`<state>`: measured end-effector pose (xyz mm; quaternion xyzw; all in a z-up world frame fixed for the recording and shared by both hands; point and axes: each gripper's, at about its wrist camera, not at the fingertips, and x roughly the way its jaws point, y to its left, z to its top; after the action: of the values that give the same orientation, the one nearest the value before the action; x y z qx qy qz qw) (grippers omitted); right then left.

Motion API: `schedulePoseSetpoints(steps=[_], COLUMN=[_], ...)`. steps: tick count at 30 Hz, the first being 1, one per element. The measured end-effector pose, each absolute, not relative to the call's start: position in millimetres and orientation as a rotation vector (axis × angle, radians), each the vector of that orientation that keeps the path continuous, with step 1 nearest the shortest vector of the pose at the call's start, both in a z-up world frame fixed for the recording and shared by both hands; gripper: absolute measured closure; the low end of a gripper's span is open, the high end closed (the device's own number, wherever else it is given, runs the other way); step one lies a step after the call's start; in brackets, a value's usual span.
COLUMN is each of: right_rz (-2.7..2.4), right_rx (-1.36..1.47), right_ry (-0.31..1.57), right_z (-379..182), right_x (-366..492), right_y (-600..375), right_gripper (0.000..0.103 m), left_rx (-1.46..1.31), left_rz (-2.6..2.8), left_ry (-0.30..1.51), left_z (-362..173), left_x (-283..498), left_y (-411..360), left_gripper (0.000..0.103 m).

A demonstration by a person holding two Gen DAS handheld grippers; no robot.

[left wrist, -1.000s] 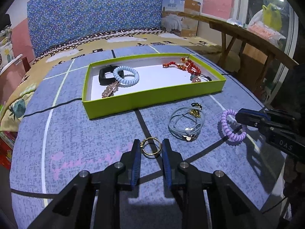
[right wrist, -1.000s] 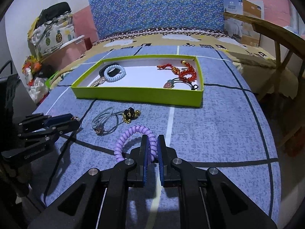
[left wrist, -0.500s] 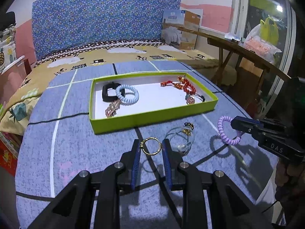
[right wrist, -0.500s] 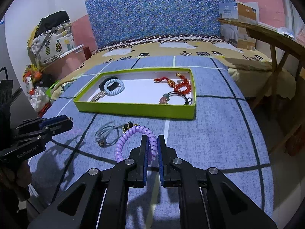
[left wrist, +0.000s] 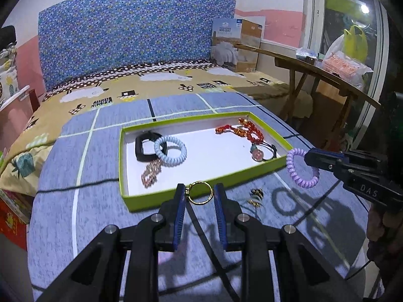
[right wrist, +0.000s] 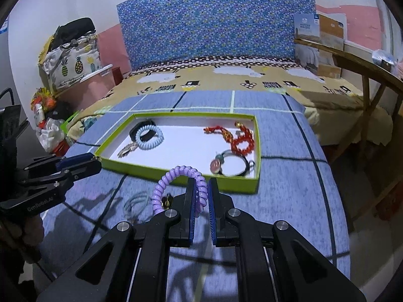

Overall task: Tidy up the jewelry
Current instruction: 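Carry the gold ring with the left tool while the right tool carries the purple coil toward the box, then open the left tool to drop the ring in the box while the right tool releases the purple coil there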

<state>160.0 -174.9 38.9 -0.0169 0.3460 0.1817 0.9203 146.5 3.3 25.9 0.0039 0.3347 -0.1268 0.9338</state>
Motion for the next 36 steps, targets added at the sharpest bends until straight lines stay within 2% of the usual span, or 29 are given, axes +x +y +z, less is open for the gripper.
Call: schedulePoseSetpoints(steps=[20,36], right_rz=[0.381,0.411], right_rx=[-0.073,-0.121], right_ry=[0.775,0.876], right_z=[20,-11], right_x=[235,254], right_y=[-150,-137], right_gripper=[0.094,0.094], left_rx=[0.024,0.046], left_rz=[-0.255,-0.294], left_ry=[0.771,0.841], left_z=[1,-10], left_x=[214,231], left_y=[11,4], left_gripper=[0.079,0.079])
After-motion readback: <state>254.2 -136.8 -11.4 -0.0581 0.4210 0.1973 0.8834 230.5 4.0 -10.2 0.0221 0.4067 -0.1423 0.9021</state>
